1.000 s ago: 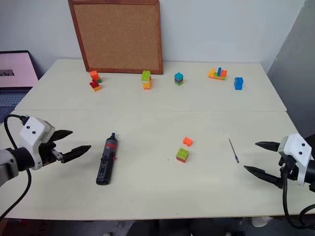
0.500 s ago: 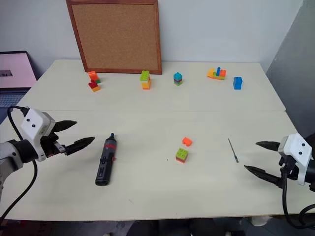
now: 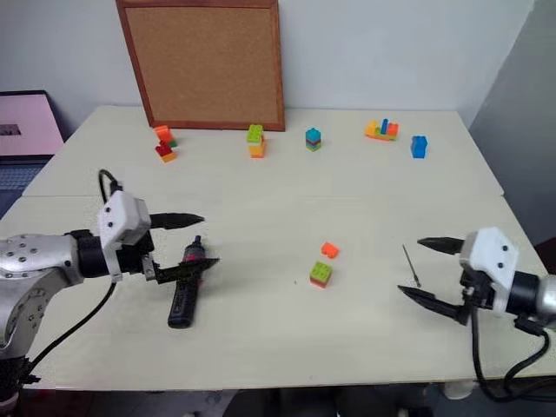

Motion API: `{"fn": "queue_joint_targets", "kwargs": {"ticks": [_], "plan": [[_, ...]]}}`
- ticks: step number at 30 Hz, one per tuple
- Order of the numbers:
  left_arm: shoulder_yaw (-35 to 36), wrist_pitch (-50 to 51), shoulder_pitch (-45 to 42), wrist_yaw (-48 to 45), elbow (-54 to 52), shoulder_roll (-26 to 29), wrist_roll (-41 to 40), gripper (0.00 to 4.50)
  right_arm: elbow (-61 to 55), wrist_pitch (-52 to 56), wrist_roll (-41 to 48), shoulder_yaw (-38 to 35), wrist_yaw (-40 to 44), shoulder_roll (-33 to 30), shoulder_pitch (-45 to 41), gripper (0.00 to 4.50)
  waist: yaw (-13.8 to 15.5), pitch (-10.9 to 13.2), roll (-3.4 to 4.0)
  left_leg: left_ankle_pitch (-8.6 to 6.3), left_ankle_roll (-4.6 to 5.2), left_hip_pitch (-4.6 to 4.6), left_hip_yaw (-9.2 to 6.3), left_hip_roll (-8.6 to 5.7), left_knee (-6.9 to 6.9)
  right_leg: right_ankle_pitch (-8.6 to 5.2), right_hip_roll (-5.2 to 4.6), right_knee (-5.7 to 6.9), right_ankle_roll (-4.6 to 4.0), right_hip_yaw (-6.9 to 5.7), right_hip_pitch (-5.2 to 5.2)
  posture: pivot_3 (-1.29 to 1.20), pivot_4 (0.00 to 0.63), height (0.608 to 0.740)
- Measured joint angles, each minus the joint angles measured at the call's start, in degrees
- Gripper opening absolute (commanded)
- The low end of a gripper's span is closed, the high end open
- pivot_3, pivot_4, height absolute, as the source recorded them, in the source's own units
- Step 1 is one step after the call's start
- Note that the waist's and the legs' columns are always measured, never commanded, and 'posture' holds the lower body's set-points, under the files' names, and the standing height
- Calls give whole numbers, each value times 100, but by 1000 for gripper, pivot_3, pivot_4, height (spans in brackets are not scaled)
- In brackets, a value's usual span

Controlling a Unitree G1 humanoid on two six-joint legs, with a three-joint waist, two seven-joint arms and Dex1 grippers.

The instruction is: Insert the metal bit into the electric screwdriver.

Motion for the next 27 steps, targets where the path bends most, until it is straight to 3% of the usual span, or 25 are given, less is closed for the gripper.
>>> {"fn": "queue_joint_targets", "kwargs": {"ticks": [5, 9, 14, 19, 22, 27], "plan": [[-438, -9, -122, -244, -213, -165, -144, 4469, -337, 571, -122, 1334, -756, 455, -670, 4500, 8, -2, -5, 0, 0, -1, -1, -2, 4, 0, 9, -1, 0, -3, 0, 0, 150, 740], [-656, -161, -108, -479, -237, -239, -132, 4469, 105, 553, -846, 2583, -1200, 1015, -1124, 4500, 13, -3, -6, 0, 0, -2, 1, -3, 4, 0, 9, -2, 0, -3, -3, 0, 150, 740], [-874, -300, -103, -644, -240, -308, -116, 4469, 1007, 258, -1597, 3442, -1532, 1736, -1587, 4500, 7, -1, -3, 0, 1, -4, 0, -2, 4, 0, 10, 1, -1, 2, -8, 0, 150, 740], [-968, -394, -197, -711, -219, -345, -34, 4469, 1642, -80, -1977, 3773, -1489, 2042, -1769, 4500, 29, -1, -3, 0, 1, -7, -6, -3, 4, 0, 14, -1, -2, -1, -8, 0, 150, 740], [-975, -546, -188, -705, -219, -479, 17, 4500, 1942, -225, -2103, 3813, -1402, 2104, -1798, 4010, 26, -1, -3, 0, 1, -6, -13, -3, 5, 0, 14, 1, -2, 2, -8, 0, 150, 740], [-1104, -556, -37, -884, -218, -593, -95, 4500, 2129, -461, -2272, 3829, -1234, 2107, -1800, 2813, 23, -1, -3, 0, 1, -6, -16, -3, 5, 0, 15, 2, -2, 0, -8, 0, 150, 740]]}}
